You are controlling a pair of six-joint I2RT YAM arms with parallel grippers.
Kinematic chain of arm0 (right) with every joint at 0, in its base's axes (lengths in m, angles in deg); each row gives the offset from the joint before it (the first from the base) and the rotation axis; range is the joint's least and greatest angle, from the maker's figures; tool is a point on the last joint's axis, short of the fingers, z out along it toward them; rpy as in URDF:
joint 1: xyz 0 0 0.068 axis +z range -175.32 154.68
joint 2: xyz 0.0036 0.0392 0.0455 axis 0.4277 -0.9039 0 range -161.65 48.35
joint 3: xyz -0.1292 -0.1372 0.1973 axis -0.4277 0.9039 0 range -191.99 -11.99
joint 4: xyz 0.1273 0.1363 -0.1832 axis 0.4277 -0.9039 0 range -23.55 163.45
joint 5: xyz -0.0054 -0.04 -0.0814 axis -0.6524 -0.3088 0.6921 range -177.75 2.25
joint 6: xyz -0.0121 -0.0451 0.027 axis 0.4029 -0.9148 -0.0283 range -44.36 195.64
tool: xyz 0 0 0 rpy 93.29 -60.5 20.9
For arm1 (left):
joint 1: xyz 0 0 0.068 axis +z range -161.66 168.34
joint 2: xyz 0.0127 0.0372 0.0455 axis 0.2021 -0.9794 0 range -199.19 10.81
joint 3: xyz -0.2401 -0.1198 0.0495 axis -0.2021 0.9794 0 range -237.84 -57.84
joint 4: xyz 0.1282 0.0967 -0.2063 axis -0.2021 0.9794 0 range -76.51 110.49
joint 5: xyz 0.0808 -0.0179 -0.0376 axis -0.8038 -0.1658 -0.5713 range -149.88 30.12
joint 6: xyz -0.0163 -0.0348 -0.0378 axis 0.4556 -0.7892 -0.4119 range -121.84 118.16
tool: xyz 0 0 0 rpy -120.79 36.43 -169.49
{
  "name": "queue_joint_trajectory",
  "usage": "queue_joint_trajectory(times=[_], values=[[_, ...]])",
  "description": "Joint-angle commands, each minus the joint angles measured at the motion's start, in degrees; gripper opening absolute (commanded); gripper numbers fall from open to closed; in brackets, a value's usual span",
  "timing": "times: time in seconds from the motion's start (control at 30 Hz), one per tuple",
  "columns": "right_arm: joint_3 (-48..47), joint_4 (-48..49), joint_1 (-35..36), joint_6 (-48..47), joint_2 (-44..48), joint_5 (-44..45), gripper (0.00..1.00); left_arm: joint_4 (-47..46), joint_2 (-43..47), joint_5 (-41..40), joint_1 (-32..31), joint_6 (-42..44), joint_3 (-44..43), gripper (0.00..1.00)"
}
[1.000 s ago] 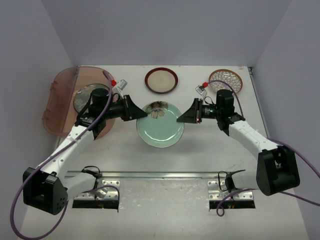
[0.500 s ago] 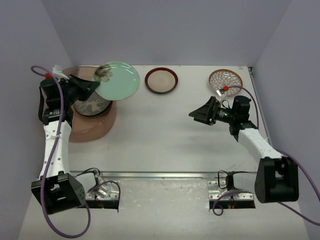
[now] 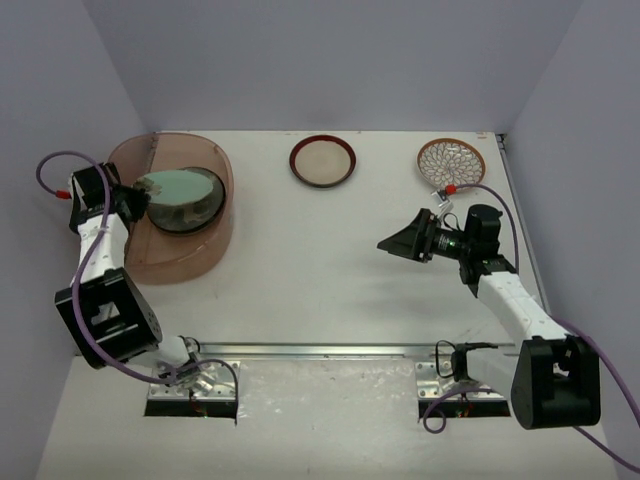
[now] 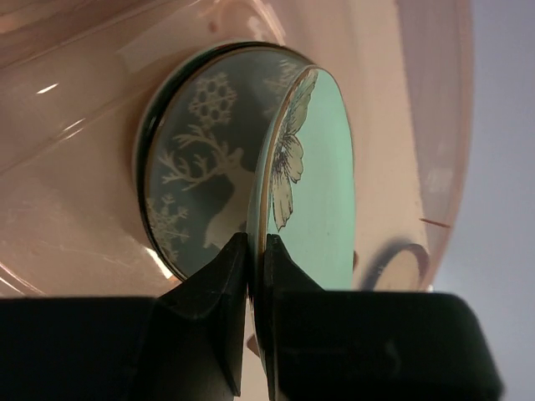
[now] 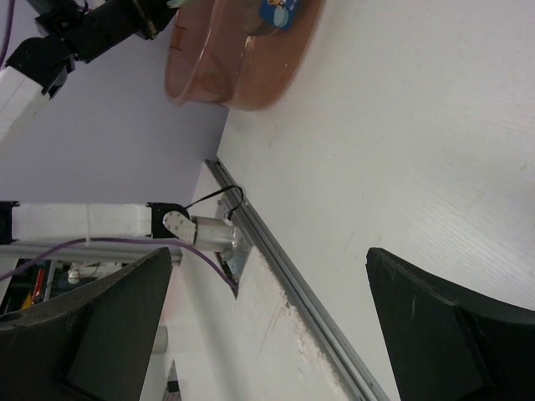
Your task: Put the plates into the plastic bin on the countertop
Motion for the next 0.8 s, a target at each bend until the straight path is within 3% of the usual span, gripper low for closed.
queue_joint_trajectory(times=[0.0,0.17,0.2,0.23,0.4,0.5,0.57,0.77], values=[[0.3,5.4,0.0,0.4,1.0,-2.4,0.99,-9.8,-3.6,1.7,-0.3,-1.9,-6.6,0.0],[1.0,6.0,0.0,0.2,2.4,-2.3,0.99,-11.2,-7.5,1.9,-1.3,-1.8,-5.8,0.0],[1.0,6.1,0.0,0.2,2.5,-2.4,0.99,-11.1,-8.1,1.6,-1.5,-1.6,-5.7,0.05],[1.1,6.2,0.0,0.3,2.4,-2.4,0.99,-10.7,-8.9,1.3,-1.7,-1.4,-5.4,0.2],[1.5,6.7,-0.1,0.7,2.1,-2.4,0.99,-8.6,-11.3,-0.4,-2.1,-0.6,-4.4,0.56],[1.6,6.9,0.0,0.7,2.0,-2.2,0.99,-3.1,-13.6,-1.8,-3.2,0.6,-7.1,0.64],[1.6,7.0,0.0,0.7,1.8,-2.1,0.99,-0.1,-15.4,-2.9,-4.3,1.9,-9.6,0.99],[1.8,7.0,0.0,0.6,1.1,-1.2,0.99,9.9,-23.3,-3.9,-7.0,5.9,-18.5,1.0]])
